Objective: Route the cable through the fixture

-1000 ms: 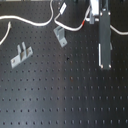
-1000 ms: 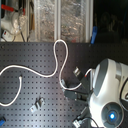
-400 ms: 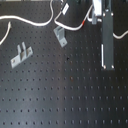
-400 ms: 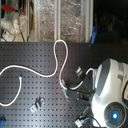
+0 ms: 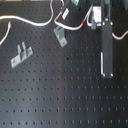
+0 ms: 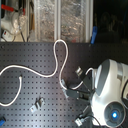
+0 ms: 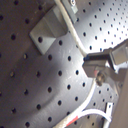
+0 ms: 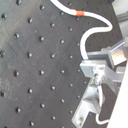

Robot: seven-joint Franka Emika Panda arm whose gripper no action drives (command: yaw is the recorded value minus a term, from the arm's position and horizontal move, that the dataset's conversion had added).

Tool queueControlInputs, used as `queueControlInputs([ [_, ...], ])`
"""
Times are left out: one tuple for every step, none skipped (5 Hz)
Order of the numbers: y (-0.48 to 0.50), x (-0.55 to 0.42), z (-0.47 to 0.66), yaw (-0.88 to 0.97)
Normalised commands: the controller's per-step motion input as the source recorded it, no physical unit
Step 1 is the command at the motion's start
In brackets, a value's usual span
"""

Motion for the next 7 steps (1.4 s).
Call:
queueControlInputs([
  [0.013, 0.003, 0.39, 0.0],
  [0.0, 0.0, 0.01, 0.0],
  [-0.092, -0.022, 0.08, 0.0],
  [-0.06, -0.134, 0.06, 0.01],
  [0.001, 0.0, 0.02, 0.0],
  [0.087, 0.006, 0.37, 0.0],
  [0.117, 0.002, 0.07, 0.0],
])
